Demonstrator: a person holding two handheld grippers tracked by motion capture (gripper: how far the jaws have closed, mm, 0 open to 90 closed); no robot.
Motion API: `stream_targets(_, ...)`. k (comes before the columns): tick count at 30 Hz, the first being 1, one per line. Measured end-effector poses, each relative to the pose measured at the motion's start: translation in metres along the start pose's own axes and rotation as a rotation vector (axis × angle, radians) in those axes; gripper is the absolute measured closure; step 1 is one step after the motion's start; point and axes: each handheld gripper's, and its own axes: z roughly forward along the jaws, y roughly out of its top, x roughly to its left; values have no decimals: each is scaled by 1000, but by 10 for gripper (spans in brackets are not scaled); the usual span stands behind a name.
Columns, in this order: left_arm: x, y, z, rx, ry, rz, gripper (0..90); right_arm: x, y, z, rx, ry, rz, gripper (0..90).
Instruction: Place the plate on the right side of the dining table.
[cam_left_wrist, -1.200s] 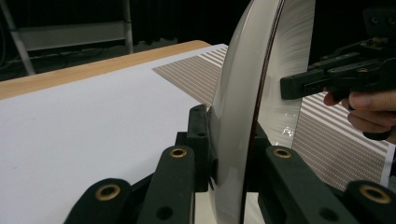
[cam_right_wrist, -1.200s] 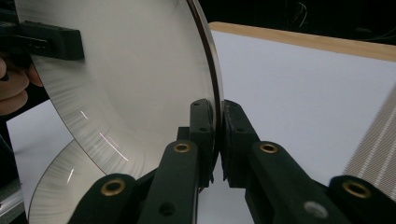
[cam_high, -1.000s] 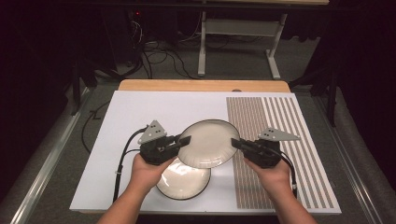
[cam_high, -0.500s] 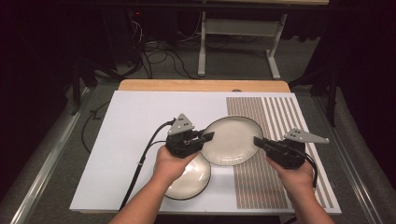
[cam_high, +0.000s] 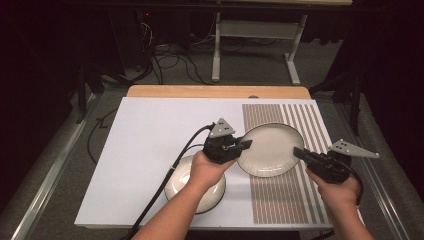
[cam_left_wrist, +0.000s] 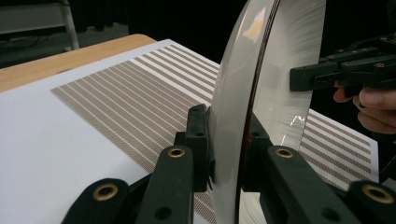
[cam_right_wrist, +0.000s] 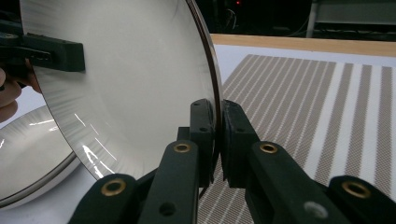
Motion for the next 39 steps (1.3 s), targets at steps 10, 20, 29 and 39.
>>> stream_targets(10,-3,1,39,68,-25,-3,780,-26,-14,-10,6,-66,36,867)
stream_targets(20,-7,4,68,120,-31,-18,770,-45,-26,-17,13,-103,80,867)
stream_targets(29,-7,0,92,170,-30,-47,752,-57,-35,-20,31,-131,103,872)
stream_targets(39,-9,-3,104,215,-4,-39,743,-61,-41,-20,50,-163,95,870)
